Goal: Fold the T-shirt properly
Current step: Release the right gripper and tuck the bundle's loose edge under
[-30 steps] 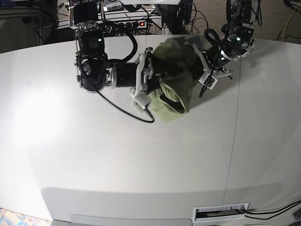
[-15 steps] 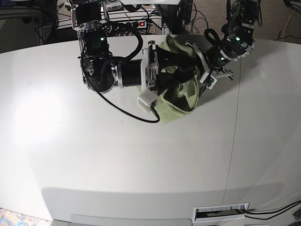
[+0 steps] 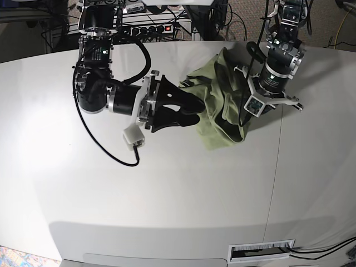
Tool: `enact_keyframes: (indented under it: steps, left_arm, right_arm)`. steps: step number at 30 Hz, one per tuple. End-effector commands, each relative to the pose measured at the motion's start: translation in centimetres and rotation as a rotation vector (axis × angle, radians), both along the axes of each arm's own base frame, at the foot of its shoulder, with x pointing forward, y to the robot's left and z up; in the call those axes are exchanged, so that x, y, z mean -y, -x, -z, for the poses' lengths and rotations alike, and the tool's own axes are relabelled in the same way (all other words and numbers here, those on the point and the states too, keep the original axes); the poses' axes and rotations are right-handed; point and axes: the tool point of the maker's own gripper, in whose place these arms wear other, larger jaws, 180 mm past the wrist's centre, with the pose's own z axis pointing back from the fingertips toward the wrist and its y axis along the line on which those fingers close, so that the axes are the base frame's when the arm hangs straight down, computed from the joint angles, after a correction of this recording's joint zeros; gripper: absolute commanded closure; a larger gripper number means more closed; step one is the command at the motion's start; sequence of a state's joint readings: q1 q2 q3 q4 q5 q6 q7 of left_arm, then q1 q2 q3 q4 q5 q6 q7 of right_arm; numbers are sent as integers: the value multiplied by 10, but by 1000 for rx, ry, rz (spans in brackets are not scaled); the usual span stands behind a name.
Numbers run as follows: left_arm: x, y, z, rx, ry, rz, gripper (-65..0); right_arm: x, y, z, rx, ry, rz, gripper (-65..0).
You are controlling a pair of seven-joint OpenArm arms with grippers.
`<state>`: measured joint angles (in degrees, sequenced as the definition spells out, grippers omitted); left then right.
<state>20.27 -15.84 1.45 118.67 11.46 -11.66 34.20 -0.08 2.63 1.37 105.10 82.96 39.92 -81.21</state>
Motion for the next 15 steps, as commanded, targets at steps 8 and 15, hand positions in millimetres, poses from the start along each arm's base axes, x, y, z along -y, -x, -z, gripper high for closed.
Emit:
enact_keyframes:
  steps: [8, 15]
  left_arm:
    - [-36, -9, -25, 100, -135, -89, -13]
    - [-18, 8, -61, 156, -3, -72, -13]
  right_arm:
    - [3, -12, -18, 68, -12, 23, -238]
    - [24, -49, 31, 108, 341, 192, -77]
